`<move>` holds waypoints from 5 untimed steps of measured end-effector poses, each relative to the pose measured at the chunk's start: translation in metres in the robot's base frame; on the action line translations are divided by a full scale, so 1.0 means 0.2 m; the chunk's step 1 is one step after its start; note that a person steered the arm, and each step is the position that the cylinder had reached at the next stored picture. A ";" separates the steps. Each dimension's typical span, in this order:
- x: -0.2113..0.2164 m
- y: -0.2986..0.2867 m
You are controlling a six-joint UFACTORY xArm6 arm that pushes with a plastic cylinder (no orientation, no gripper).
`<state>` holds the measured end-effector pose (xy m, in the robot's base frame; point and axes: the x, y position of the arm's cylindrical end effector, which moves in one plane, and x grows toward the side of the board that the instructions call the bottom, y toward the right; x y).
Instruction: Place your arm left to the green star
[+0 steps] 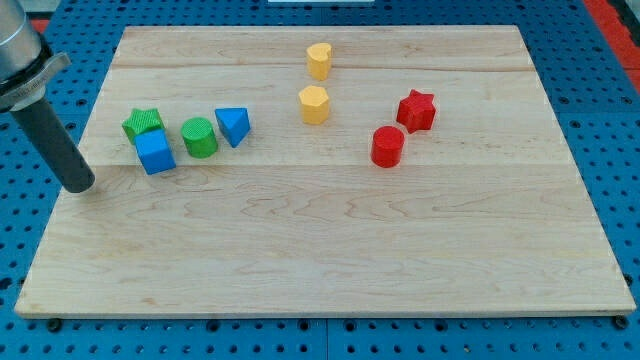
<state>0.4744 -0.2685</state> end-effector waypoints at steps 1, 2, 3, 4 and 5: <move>0.00 0.00; 0.00 0.09; 0.00 0.15; -0.02 0.23; -0.19 0.10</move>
